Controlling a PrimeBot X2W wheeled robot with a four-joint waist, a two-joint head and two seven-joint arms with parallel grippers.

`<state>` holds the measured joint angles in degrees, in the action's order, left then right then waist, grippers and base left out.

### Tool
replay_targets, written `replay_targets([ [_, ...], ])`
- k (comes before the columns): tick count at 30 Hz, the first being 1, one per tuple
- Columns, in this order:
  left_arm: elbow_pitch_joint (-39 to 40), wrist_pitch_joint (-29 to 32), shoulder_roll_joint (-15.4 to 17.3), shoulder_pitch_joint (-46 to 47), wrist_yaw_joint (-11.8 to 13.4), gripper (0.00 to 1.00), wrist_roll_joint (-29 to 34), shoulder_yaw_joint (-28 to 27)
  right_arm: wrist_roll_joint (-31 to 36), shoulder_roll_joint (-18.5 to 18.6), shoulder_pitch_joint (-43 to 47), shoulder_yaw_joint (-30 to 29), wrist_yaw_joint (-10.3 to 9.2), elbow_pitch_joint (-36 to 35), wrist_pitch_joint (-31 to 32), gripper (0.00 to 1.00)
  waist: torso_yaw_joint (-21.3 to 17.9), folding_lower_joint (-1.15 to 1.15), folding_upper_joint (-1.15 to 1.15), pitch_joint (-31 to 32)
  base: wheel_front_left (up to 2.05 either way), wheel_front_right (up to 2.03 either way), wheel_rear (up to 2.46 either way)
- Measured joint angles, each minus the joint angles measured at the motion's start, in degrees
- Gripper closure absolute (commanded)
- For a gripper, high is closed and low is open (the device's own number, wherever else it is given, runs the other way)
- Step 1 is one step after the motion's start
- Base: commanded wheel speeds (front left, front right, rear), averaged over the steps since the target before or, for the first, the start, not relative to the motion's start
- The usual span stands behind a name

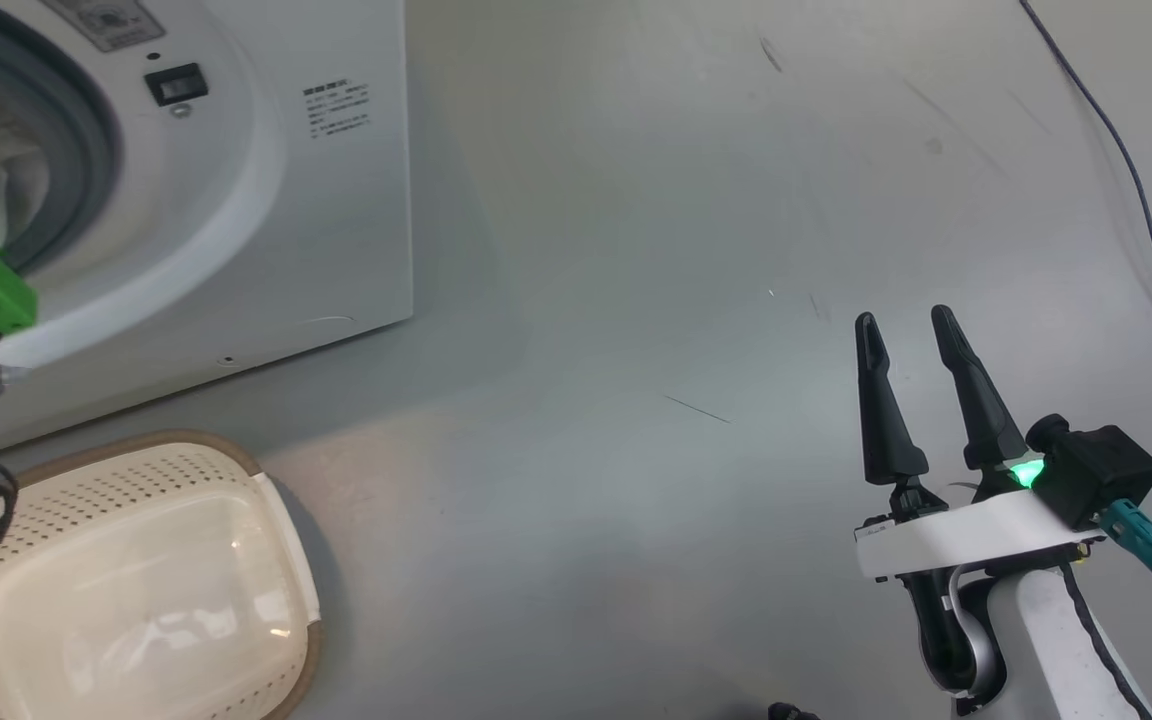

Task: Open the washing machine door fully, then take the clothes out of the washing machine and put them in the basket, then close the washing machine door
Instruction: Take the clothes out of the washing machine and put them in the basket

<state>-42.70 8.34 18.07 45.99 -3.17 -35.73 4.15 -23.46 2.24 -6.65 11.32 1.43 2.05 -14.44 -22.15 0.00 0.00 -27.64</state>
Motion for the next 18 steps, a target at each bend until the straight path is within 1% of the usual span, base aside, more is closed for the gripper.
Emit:
replay_targets([
  [2, -0.1, -1.1, -0.8, -0.7, -1.0, 1.00, 0.2, 0.7, 0.5, 0.0, 0.0, -0.3, 0.02, 0.3, 0.0, 0.00, 1.0, 0.00, 0.00, 0.8, 0.00, 0.00, 0.00],
  [6, -0.1, -3.5, -2.2, -2.2, -2.0, 1.00, 0.7, 1.8, 1.2, 0.0, 0.0, -1.3, 0.26, 0.9, 0.0, 0.00, 3.2, 0.00, 0.00, 2.5, 0.00, 0.00, 0.00],
  [12, 0.0, -6.4, -4.5, -4.8, -2.8, 1.00, 1.1, 4.0, 1.5, 0.4, 0.1, -2.1, 0.75, 2.1, 0.0, 0.00, 6.7, 0.00, 0.00, 5.3, 0.00, 0.00, 0.00],
  [14, 0.3, -7.4, -5.0, -5.8, -3.2, 1.00, 1.2, 4.9, 1.8, 0.5, 0.2, -2.3, 0.99, 2.3, 0.0, 0.00, 7.9, 0.00, 0.00, 6.3, 0.00, 0.00, 0.00],
  [18, 0.7, -9.1, -5.9, -8.0, -3.3, 1.00, 1.6, 5.8, 2.0, 0.6, 0.6, -2.7, 1.13, 2.8, 0.0, 0.00, 10.3, 0.00, 0.00, 8.2, 0.00, 0.00, 0.00],
])
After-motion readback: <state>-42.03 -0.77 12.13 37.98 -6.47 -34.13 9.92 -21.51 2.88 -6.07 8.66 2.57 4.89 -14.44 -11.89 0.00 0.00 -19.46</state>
